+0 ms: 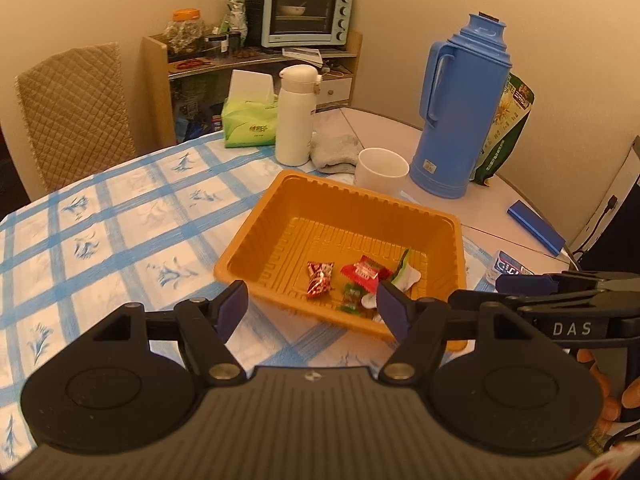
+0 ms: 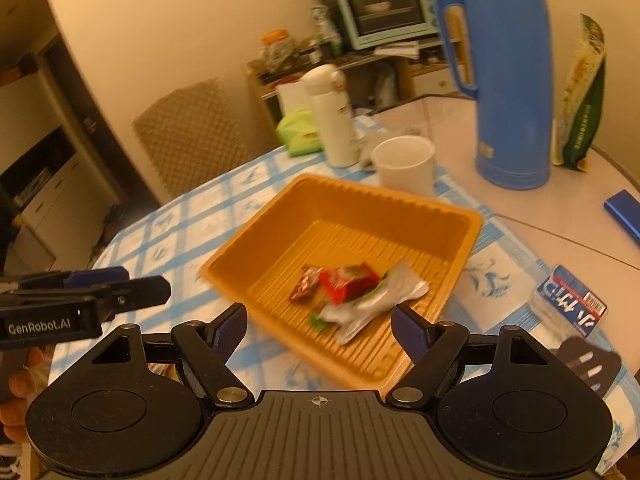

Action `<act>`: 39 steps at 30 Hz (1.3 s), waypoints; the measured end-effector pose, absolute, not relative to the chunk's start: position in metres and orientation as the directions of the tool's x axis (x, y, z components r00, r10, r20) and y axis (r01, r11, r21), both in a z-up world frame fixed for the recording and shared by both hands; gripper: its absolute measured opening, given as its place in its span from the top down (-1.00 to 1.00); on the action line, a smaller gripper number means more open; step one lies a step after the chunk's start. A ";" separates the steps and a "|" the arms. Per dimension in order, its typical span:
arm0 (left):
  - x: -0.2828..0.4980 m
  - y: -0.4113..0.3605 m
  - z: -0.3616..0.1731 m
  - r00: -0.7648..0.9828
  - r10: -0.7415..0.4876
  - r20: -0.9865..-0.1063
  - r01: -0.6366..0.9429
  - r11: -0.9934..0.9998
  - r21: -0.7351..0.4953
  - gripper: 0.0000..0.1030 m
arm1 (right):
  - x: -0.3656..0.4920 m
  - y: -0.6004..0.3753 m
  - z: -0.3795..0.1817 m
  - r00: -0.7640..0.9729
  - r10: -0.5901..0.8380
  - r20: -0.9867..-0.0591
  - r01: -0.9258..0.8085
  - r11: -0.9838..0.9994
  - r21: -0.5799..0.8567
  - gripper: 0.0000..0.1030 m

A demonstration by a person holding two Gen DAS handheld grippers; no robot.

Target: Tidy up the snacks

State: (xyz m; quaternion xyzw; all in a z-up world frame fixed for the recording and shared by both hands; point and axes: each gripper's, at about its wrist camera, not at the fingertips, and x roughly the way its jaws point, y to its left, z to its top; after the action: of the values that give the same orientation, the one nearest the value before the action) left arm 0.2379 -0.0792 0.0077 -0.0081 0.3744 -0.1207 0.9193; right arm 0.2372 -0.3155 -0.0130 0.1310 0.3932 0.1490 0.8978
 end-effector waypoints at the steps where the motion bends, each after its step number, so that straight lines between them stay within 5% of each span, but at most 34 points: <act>1: 0.232 -0.076 0.009 0.693 -0.222 -0.686 0.207 0.973 -0.107 -0.34 | 0.233 -0.312 -0.012 0.640 0.380 -0.667 -0.180 0.919 0.351 -0.53; 39: 0.088 0.033 -0.034 0.636 0.009 -0.771 -0.184 0.973 -0.141 -0.33 | 0.173 -0.185 -0.053 0.364 0.603 -0.710 -0.530 0.761 0.375 -0.53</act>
State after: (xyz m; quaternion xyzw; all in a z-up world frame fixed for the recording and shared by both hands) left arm 0.0876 0.0335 -0.0335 -0.1034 0.4231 0.0536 0.8986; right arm 0.1727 -0.1850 -0.0533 0.0409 0.4471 0.3433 0.8249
